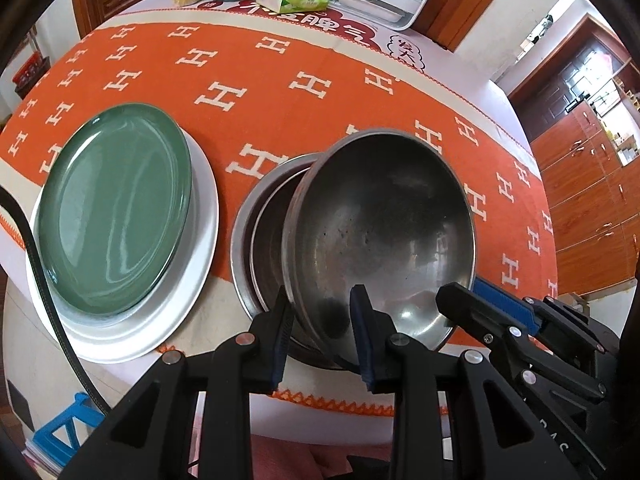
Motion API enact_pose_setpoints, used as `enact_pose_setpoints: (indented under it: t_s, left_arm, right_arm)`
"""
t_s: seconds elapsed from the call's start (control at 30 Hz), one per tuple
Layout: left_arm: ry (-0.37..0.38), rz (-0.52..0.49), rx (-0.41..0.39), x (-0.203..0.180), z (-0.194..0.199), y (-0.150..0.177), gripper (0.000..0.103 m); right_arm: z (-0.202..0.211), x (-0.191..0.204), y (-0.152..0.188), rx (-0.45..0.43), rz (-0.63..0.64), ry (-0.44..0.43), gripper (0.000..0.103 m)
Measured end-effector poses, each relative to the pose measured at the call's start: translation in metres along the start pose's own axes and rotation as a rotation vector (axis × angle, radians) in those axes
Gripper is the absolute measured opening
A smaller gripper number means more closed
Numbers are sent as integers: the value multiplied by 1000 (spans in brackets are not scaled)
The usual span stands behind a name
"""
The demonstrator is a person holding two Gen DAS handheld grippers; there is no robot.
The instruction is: Organize plates and bowls
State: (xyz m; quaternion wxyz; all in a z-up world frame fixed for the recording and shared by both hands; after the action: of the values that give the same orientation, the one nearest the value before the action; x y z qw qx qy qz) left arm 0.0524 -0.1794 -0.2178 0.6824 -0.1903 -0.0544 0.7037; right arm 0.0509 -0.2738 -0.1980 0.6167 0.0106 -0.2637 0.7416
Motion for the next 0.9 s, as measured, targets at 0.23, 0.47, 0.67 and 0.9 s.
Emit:
enact_pose_setpoints:
  t_s: [0.23,0.47,0.67,0.9]
  left_arm:
    - [-5,-3,6,0,-1,-3,28]
    - [-12,-11,-20,0,6,-8,43]
    - [-10,16,-67,4,18,-12,57]
    - [-19,79,-88,14,22,-7,70]
  right_arm:
    - [1,-2,-2,-6,-15,7,18]
    - [7,-4,-9,-42,-29,-5,18]
    - [11,-3,-13,-66,-37,-28,18]
    - [10,-6,-13,-56,-44,-48,29]
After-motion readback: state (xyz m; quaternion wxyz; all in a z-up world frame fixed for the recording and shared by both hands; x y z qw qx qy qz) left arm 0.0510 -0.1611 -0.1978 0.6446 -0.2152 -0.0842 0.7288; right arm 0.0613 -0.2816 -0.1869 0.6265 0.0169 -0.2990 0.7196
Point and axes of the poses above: each gripper's, at about its wrist camera, not at the fingertips, and z roughly against the way its jaws point, x to its left, y to its underside, the point moved 7 cm from there along -z, roughly the way its jaws point, and after that the axes turned 10 degrees about -z, right-handed, at the moved point
